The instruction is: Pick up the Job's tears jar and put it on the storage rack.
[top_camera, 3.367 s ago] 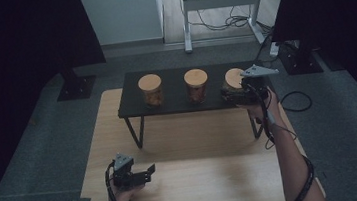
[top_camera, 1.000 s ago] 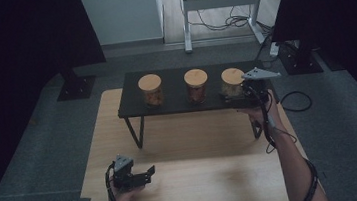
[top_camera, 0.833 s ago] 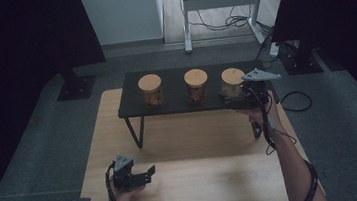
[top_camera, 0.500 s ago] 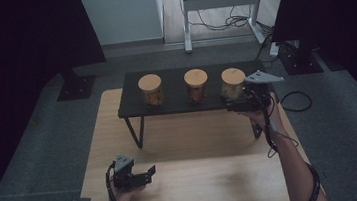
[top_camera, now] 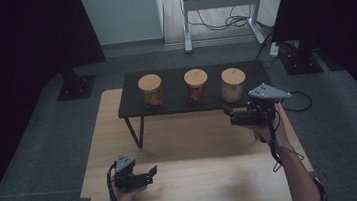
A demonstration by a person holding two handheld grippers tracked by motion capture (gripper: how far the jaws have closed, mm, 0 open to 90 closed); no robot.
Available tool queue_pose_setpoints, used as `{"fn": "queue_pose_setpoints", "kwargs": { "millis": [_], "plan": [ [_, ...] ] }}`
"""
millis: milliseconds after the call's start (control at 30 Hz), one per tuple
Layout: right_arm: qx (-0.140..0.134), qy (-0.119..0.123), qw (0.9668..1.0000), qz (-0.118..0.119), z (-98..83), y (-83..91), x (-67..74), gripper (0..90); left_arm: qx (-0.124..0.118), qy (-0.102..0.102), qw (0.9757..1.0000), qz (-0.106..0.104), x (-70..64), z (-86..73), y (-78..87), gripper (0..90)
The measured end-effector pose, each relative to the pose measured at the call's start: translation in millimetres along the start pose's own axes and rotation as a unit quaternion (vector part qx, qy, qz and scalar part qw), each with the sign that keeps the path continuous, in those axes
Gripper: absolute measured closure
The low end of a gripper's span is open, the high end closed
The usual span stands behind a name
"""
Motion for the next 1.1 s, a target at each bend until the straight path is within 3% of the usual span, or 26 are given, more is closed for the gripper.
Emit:
{"fn": "queue_pose_setpoints", "kwargs": {
  "millis": [533, 867, 1100],
  "plan": [
    [-0.023, -0.004, 0.9994, 0.025, -54.6, 27.2, 15.2, 0.7, 0.01, -0.003, 0.9999, -0.002, -2.0, -1.5, -4.5, 3.9],
    [-0.014, -0.017, 0.9989, 0.04, -83.6, 24.8, 20.0, 0.4, 0.012, -0.004, 0.9999, -0.001, -2.1, -2.1, -5.1, 3.9],
    [0.009, -0.022, 0.998, 0.059, -107.9, 13.9, 25.9, 0.2, 0.014, -0.003, 0.9999, -0.001, -1.3, -2.3, -5.8, 3.9]
  ]
}}
Point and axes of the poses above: each handheld gripper's, and its own axes: y roughly backward along the jaws, z roughly out of its top, x roughly to its left, the point moved 4 cm from there along -y, roughly forward along the jaws, and after that the axes turned 5 degrees about y, right-handed, at the moved point
